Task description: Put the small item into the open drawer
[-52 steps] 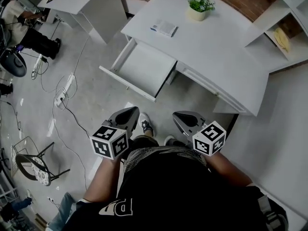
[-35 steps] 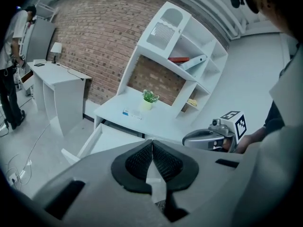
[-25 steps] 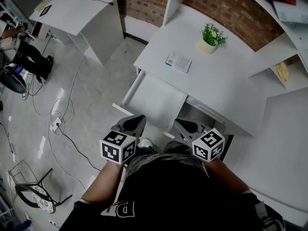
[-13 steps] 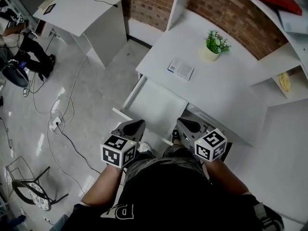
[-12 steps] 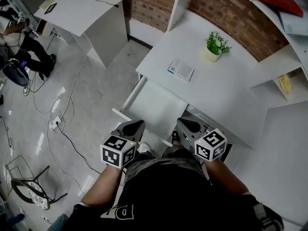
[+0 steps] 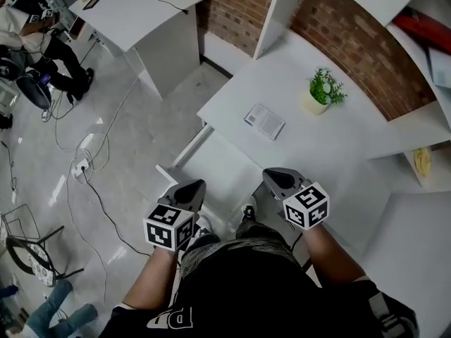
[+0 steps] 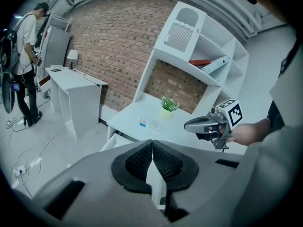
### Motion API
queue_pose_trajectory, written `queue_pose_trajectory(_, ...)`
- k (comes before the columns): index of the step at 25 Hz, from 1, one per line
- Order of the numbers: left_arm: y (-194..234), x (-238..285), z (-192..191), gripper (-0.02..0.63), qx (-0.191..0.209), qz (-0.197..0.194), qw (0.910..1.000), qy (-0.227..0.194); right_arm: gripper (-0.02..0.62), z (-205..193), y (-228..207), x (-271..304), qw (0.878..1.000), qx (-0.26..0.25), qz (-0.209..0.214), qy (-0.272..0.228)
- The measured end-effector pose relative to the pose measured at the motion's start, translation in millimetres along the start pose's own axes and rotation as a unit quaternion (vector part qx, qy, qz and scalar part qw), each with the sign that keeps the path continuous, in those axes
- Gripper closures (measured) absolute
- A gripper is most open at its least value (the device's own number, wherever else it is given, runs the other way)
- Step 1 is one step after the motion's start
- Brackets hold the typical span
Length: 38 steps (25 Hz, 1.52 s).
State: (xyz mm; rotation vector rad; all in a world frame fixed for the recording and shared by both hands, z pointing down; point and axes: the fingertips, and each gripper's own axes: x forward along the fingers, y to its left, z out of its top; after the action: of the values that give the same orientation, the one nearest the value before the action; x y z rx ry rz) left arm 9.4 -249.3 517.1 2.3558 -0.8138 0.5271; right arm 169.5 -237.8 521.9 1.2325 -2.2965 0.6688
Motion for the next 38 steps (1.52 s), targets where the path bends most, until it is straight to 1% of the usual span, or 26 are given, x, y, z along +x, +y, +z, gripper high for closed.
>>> queue_pose_trajectory(6,1.3,9.4,-7.4,0.589,-0.026,0.056,0.9981,-0.001,0.589,-3.3,-63.6,20.4,0.997,-0.068,-0.013,0.043)
queue_pose_trajectory(9,3.6,8.7,-13.3,0.589,-0.039,0.083,0.9958,-0.001,0.589,-6.6,-81.6,33.8,0.995,-0.082,-0.007,0.052)
queue_pose_trajectory(12,1.2,9.7,-15.0,0.589,-0.05,0.102,0.9935,-0.005,0.588,-9.8,-99.0,48.3,0.992,-0.108,-0.009,0.067)
queue_pose_trajectory(16,-3.3,13.3,-14.8,0.589,-0.056,0.118,0.9914,-0.009,0.538,-12.6,-122.0,69.2,0.985,-0.142,-0.018,0.093)
queue_pose_trajectory(20,-8.0,13.9,-15.6,0.589,-0.074,0.125,0.9893,-0.016,0.508,-9.5,-140.7,84.2,0.981,-0.161,-0.027,0.102)
queue_pose_trajectory(22,-10.2,14.3,-18.3,0.589,-0.085,0.127,0.9881,-0.02,0.482,-8.4,-150.5,91.9,0.98,-0.17,-0.033,0.101)
queue_pose_trajectory(24,-11.8,13.8,-21.7,0.589,-0.086,0.134,0.987,-0.018,0.443,-8.3,-159.5,100.9,0.977,-0.182,-0.041,0.1)
queue_pose_trajectory(26,-14.1,12.3,-23.9,0.589,-0.084,0.14,0.9864,-0.015,0.368,-9.6,-165.7,109.8,0.974,-0.193,-0.045,0.106)
queue_pose_trajectory(28,-17.7,9.9,-25.5,0.589,-0.084,0.144,0.9859,-0.013,0.311,-13.6,-170.6,119.1,0.972,-0.198,-0.04,0.117)
queue_pose_trajectory(31,-22.2,7.2,-29.6,0.589,-0.09,0.149,0.9846,-0.013,0.248,-26.8,-180.2,136.4,0.971,-0.191,-0.023,0.145)
queue_pose_trajectory(34,-24.6,5.2,-32.8,0.589,-0.102,0.149,0.9834,-0.014,0.213,-35.1,-188.7,148.9,0.971,-0.174,-0.012,0.165)
queue_pose_trajectory(36,-25.7,2.3,-35.4,0.588,-0.107,0.15,0.9828,-0.014,0.202,-35.6,-191.3,153.1,0.969,-0.178,-0.01,0.171)
queue_pose_trajectory(38,-25.5,-0.9,-39.3,0.589,-0.1,0.156,0.9827,-0.008,0.193,-35.2,-193.1,157.5,0.966,-0.189,-0.007,0.178)
